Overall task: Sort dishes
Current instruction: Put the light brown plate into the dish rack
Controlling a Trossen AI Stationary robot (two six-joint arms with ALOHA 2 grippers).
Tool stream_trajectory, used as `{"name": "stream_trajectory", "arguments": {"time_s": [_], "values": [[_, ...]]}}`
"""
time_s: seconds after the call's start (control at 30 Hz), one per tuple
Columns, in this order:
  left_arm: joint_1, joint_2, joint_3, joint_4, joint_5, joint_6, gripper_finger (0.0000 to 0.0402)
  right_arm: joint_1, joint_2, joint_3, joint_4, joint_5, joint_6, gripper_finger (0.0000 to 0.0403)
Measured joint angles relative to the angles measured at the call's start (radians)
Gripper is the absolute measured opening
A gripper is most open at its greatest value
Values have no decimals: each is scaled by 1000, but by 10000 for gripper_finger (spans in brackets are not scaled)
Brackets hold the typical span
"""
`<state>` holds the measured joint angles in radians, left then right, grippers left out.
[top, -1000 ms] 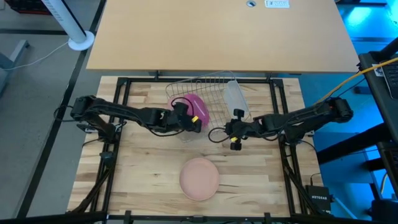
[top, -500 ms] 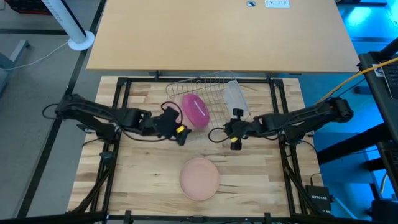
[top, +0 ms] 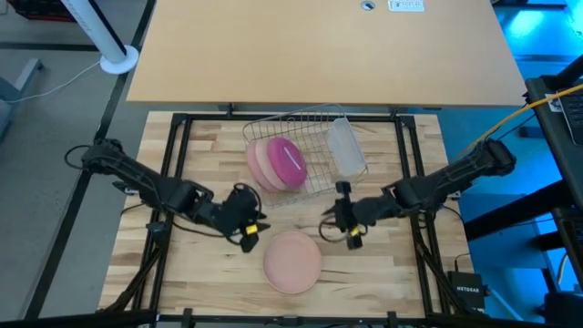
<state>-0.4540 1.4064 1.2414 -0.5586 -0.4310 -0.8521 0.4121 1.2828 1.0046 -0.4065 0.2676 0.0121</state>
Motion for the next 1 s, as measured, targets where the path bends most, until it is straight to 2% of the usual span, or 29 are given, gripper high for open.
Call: {"name": "stream_trajectory", "arguments": {"time_s": [0.33,0.57,0.8,1.0], "values": [[-159,211,-53,222,66,17,144,108,24,0,18,9,196,111],[-201,369,-54,367,81,79,144,121,93,0,105,6,298,111],[-213,418,-54,368,84,44,144,180,224,0,175,-98,305,111],[-216,418,-54,368,84,43,144,232,322,0,187,-121,297,111]]}}
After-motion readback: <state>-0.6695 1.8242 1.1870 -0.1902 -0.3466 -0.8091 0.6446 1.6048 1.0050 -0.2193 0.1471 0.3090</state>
